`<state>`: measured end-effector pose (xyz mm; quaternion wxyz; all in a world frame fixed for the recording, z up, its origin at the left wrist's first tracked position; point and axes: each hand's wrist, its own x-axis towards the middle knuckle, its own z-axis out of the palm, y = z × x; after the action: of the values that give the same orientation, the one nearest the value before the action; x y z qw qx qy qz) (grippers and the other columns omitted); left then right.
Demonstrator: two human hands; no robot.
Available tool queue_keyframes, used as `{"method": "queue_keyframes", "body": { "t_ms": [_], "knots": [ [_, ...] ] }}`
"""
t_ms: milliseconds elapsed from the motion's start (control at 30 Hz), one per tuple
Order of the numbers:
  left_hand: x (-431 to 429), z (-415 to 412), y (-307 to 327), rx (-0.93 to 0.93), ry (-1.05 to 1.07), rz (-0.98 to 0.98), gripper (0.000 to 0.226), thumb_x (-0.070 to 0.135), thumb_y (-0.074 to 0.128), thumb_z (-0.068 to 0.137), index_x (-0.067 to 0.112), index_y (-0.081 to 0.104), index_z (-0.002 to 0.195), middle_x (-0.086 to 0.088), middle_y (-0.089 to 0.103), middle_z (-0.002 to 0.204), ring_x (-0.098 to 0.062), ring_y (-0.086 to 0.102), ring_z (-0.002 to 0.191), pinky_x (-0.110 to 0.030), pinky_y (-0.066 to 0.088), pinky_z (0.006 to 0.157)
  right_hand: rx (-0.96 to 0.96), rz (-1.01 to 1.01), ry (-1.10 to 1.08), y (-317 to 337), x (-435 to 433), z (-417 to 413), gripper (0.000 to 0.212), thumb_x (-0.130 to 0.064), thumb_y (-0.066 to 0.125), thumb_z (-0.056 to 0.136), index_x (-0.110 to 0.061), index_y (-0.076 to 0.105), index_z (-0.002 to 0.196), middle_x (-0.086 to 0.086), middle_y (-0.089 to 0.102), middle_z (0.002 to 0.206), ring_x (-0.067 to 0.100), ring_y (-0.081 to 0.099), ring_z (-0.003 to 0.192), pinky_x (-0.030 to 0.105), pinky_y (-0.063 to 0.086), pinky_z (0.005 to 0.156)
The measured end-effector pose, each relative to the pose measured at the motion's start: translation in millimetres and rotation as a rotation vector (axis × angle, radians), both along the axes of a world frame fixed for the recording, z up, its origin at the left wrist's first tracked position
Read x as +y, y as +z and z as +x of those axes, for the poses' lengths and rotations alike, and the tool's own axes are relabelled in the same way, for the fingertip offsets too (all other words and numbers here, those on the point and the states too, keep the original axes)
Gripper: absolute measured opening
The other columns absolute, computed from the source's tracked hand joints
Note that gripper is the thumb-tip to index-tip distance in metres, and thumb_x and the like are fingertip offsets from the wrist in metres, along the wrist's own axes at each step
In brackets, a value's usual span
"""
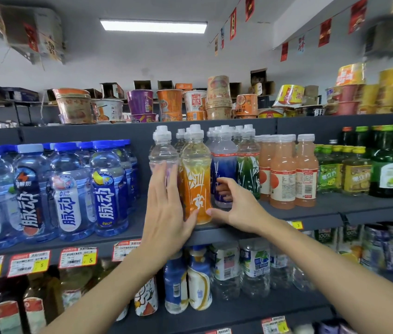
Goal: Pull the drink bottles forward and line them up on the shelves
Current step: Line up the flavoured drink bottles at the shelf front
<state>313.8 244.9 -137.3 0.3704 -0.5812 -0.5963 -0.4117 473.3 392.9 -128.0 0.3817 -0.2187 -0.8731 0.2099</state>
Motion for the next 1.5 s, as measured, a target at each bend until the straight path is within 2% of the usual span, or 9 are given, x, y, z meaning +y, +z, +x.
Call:
{"method": "queue_keyframes", "body": {
  "t_ms": [300,467,567,700,833,967,1167,1400,1500],
  "knots": [
    [80,72,20,0.198,0.104,-0.032,0.097,0.016,0.08,0.074,-0.005,0.026,0.152,-0.024,0.017,0.161,-0.037,0.009,0.152,-0.049,0.017,0.123,-0.035,0.367,-0.091,28,70,55,0.065,-0.021,0.07,0.085,-0.017,0.044,0.143,0.004,0.051,0.14,0.019,0.047,0.13,0.037,0.04,0.112],
    [123,94,39,0.174,0.167,-0.094,0.099,0.007,0.078,0.068,-0.003,0.025,0.151,-0.024,0.017,0.16,-0.037,0.009,0.152,-0.04,0.009,0.124,-0.046,0.704,-0.253,59,93,62,0.067,-0.019,0.073,0.074,-0.013,0.049,0.136,0.007,0.047,0.133,0.024,0.047,0.121,0.034,0.048,0.099],
    [141,97,67,0.156,0.245,-0.173,0.109,0.017,0.084,0.067,0.0,0.02,0.153,-0.023,0.016,0.16,-0.036,0.01,0.151,-0.037,0.007,0.123,-0.114,0.775,-0.298,93,99,60,0.085,-0.02,0.074,0.071,-0.01,0.038,0.146,0.012,0.04,0.144,0.029,0.042,0.13,0.038,0.042,0.107],
    [155,85,124,0.243,0.362,-0.316,0.13,0.054,0.087,0.063,0.005,0.01,0.156,-0.021,0.015,0.161,-0.036,0.012,0.15,-0.045,0.013,0.124,-0.348,0.834,-0.312,143,106,56,0.099,-0.039,0.073,0.076,-0.008,0.023,0.156,0.02,0.034,0.151,0.036,0.039,0.135,0.044,0.036,0.111],
    [168,79,165,0.19,0.495,-0.568,0.141,0.069,0.084,0.055,0.006,0.009,0.156,-0.018,0.021,0.159,-0.035,0.025,0.146,-0.046,0.027,0.118,-0.522,0.737,-0.311,172,114,49,0.099,-0.061,0.069,0.081,-0.009,0.027,0.154,0.019,0.042,0.147,0.037,0.045,0.132,0.046,0.039,0.107],
    [179,76,166,0.164,0.52,-0.643,0.12,0.063,0.088,0.054,0.004,0.034,0.143,-0.015,0.044,0.138,-0.031,0.05,0.123,-0.043,0.051,0.096,-0.579,0.611,-0.281,172,119,40,0.098,-0.064,0.076,0.077,-0.008,0.035,0.147,0.015,0.045,0.143,0.034,0.052,0.127,0.044,0.047,0.101],
    [183,60,168,0.186,0.419,-0.617,0.103,0.05,0.094,0.054,0.006,0.044,0.132,-0.011,0.046,0.125,-0.019,0.047,0.098,-0.028,0.046,0.082,-0.548,0.511,-0.22,175,125,34,0.103,-0.058,0.085,0.068,-0.006,0.038,0.144,0.014,0.045,0.143,0.029,0.049,0.128,0.036,0.045,0.101],
    [175,48,180,0.121,0.267,-0.719,0.124,0.035,0.099,0.049,0.012,0.027,0.148,-0.01,0.039,0.147,-0.03,0.047,0.128,-0.035,0.047,0.101,-0.552,0.399,-0.137,186,135,42,0.105,-0.04,0.092,0.066,-0.017,0.034,0.15,0.006,0.042,0.152,0.028,0.044,0.135,0.034,0.04,0.102],
    [176,44,194,0.162,0.253,-0.811,0.125,0.031,0.098,0.051,0.015,0.024,0.151,-0.007,0.036,0.15,-0.023,0.045,0.126,-0.033,0.041,0.104,-0.605,0.329,-0.109,192,139,47,0.106,-0.028,0.093,0.067,-0.023,0.03,0.153,0.005,0.041,0.154,0.029,0.045,0.135,0.033,0.041,0.096]
  ]
}}
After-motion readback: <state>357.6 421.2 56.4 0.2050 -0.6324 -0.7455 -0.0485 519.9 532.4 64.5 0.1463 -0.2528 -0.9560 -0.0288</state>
